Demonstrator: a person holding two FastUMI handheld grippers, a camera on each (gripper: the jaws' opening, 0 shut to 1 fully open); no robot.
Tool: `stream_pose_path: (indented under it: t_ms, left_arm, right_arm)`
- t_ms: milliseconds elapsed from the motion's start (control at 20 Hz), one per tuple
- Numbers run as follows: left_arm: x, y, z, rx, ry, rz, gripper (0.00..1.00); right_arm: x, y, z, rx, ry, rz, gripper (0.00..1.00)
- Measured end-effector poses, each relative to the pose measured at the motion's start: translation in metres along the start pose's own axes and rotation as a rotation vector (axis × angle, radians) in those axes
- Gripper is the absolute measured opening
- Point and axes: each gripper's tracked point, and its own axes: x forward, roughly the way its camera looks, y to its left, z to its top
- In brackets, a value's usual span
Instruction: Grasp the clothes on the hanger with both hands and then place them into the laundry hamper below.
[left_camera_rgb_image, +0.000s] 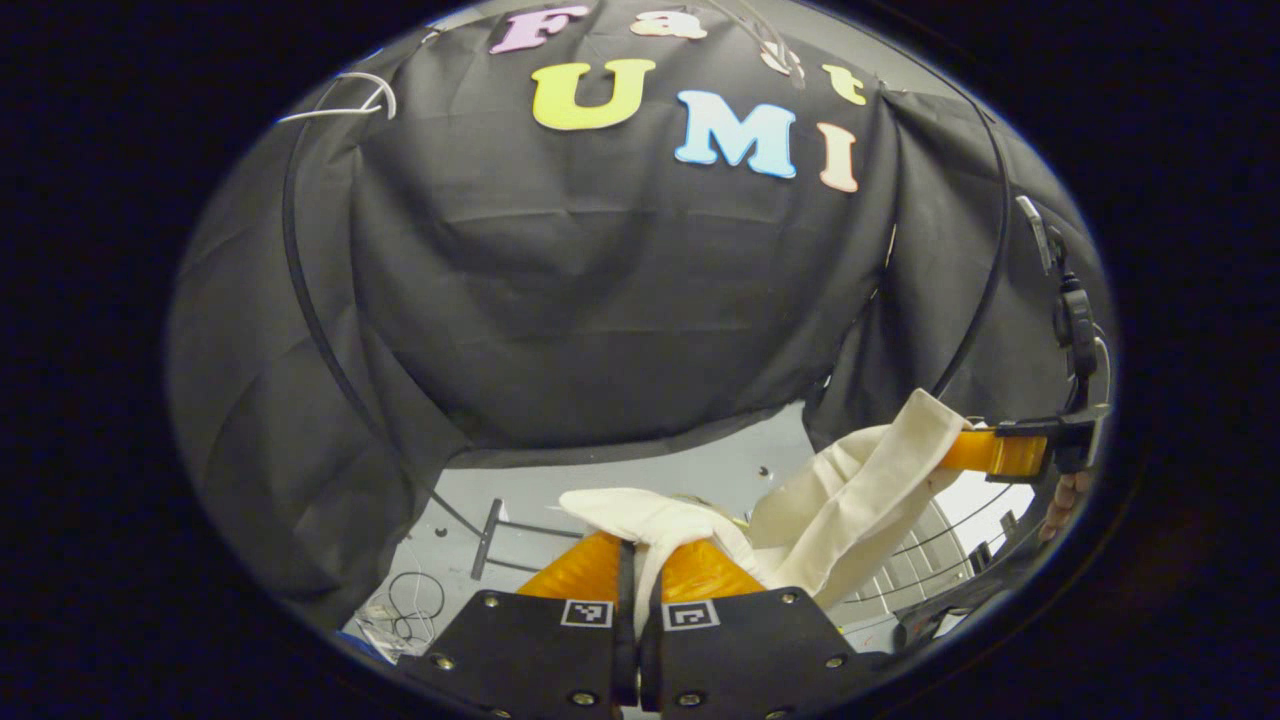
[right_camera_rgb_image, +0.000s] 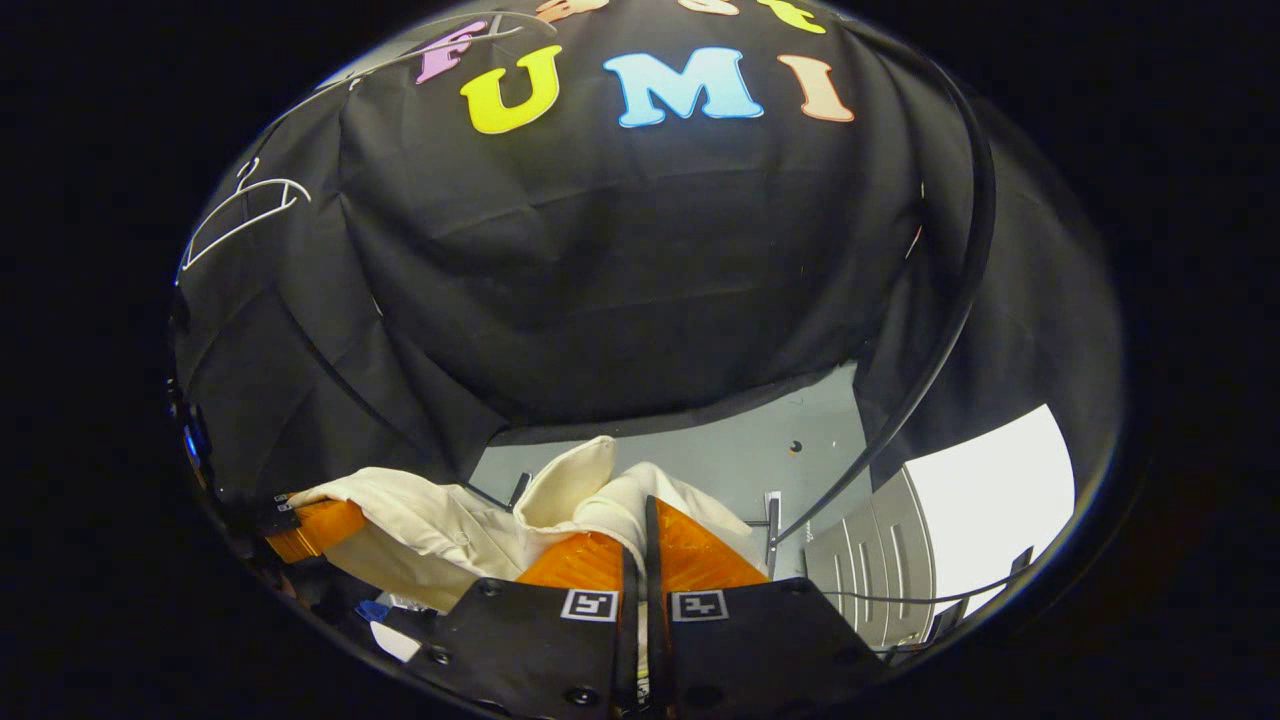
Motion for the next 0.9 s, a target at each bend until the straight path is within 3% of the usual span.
stream_pose_path:
  t_ms: [200,300,400,450,500,550,600,900]
  left_arm:
    - [0.002,-0.007,-0.006,-0.027,0.052,-0.001,0.06]
    - [0.000,-0.007,-0.013,-0.029,0.084,-0.008,0.13]
    - [-0.002,-0.005,-0.016,-0.028,0.101,-0.006,0.43]
    - [-0.003,-0.005,-0.019,-0.035,0.108,-0.009,0.43]
    - [-0.008,-0.006,-0.024,-0.044,0.118,-0.008,0.62]
    - [-0.016,-0.003,-0.028,-0.061,0.126,0.006,0.81]
    - [-0.022,-0.002,-0.034,-0.080,0.130,0.020,1.00]
    - [-0.083,0.015,-0.064,-0.124,0.101,0.105,0.99]
  right_arm:
    - [0.004,0.003,-0.016,0.017,0.062,0.001,0.08]
    - [0.001,0.009,-0.027,0.017,0.107,0.027,0.19]
    - [-0.004,0.014,-0.037,0.004,0.153,0.062,0.56]
    - [-0.007,0.014,-0.041,-0.009,0.166,0.058,0.75]
    - [-0.014,0.012,-0.042,-0.019,0.172,0.056,0.82]
    - [-0.018,0.011,-0.043,-0.024,0.172,0.055,0.98]
    - [-0.024,0.010,-0.042,-0.028,0.167,0.050,0.99]
    - [-0.077,-0.003,-0.018,-0.060,0.064,0.033,0.98]
